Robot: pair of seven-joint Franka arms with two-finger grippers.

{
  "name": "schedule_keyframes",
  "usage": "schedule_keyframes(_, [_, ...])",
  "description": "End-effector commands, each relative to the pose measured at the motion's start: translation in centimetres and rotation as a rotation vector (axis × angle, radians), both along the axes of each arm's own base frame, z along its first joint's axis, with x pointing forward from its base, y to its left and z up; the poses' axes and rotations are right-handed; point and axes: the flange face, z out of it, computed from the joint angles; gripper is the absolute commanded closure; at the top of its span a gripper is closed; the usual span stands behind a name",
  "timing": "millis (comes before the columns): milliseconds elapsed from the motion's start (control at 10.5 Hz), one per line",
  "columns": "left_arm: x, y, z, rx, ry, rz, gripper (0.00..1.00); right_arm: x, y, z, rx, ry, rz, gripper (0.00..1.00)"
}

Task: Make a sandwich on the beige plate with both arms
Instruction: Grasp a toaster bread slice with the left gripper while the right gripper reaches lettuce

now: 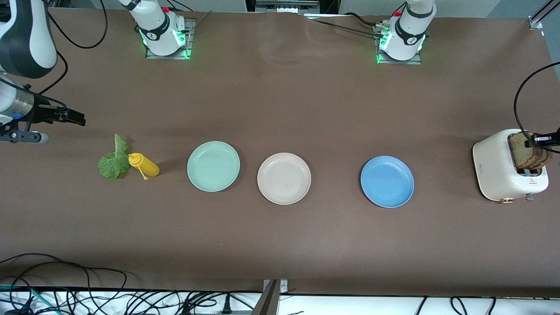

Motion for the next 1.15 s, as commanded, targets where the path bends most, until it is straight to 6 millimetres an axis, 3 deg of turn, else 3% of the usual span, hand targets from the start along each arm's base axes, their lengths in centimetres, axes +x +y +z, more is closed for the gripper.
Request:
schedule_keyframes(0, [-0.3,-0.3,4.4,0.066,0.003,-0.044,1.0,-0.2,0.0,-2.2,0.0,-0.006,0.017,0.0])
schedule_keyframes(287, [1.5,-3.7,10.9,0.103,0.028,-0.096,1.0,0.4,-0.7,-5.7,0.005,0.028,0.013,0.0])
schedule_keyframes(478, [2.8,-6.9,12.8,0.115,0.016,-0.15,1.0,0.7,-0.7,-7.7,0.006,0.051,0.015,0.0])
schedule_keyframes(574, [3.5,-10.2,13.3,0.096,0.033,-0.196,1.0,1.0,-0.7,-8.9,0.006,0.057,0.016,0.0])
schedule_keyframes(669, [4.3,-13.5,15.1,0.095,0.01,-0.25,1.0,1.2,-0.5,-10.2,0.008,0.066,0.034,0.0])
schedule_keyframes(765, [4.9,-17.7,15.3,0.082,0.013,-0.312,1.0,1.5,-0.5,-11.8,0.013,0.074,0.057,0.0])
schedule_keyframes(861, [5.3,-20.6,15.2,0.072,0.014,-0.368,1.0,1.6,-0.5,-13.0,0.017,0.084,0.077,0.0])
schedule_keyframes(1052, [6.1,-29.7,13.2,-0.006,0.027,-0.487,1.0,1.6,-0.6,-15.0,0.019,0.101,0.077,0.0])
